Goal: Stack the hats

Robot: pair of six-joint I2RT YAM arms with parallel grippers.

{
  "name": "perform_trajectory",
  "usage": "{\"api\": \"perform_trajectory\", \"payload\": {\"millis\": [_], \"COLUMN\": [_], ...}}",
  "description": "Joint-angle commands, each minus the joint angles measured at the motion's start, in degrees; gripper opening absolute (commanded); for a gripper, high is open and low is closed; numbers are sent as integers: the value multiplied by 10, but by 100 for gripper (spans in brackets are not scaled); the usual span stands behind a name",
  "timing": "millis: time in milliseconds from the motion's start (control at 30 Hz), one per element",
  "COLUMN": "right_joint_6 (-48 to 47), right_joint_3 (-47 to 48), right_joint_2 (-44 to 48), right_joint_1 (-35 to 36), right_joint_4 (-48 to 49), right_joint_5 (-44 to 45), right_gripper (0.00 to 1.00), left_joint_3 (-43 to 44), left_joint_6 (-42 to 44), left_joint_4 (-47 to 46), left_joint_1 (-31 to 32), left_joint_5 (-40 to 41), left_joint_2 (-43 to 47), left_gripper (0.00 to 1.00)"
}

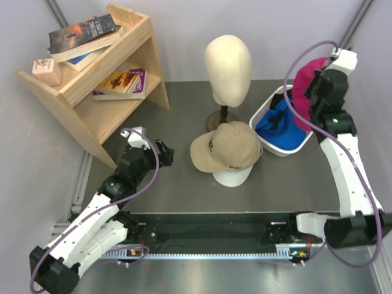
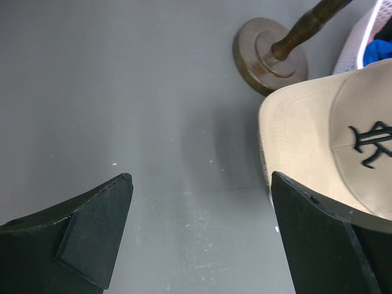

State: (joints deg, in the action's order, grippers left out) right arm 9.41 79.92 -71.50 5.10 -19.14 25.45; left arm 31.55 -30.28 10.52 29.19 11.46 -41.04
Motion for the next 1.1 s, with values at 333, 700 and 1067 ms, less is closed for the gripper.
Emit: {"api": "perform_trajectory", "payload": {"millis": [333,700,1067], "right_joint_6": [89,110,53], "right_joint_3": [-7,-35,30], "right_joint_2": [199,157,25], "right_joint_1": [202,460,606], "right_joint_4": [3,155,259], "right_joint_5": [-72,-11,109], "right_gripper": [0,0,0], "left_joint_3": [34,2,-53], "left_joint_6": [-35,-59,-149], "left_joint_4": [-67,-79,-225], "left_joint_1": [-2,-2,-2], "left_joint_5": [-77,-98,-216], "left_joint_2": [14,65,98], "left_gripper": [99,98,97]}}
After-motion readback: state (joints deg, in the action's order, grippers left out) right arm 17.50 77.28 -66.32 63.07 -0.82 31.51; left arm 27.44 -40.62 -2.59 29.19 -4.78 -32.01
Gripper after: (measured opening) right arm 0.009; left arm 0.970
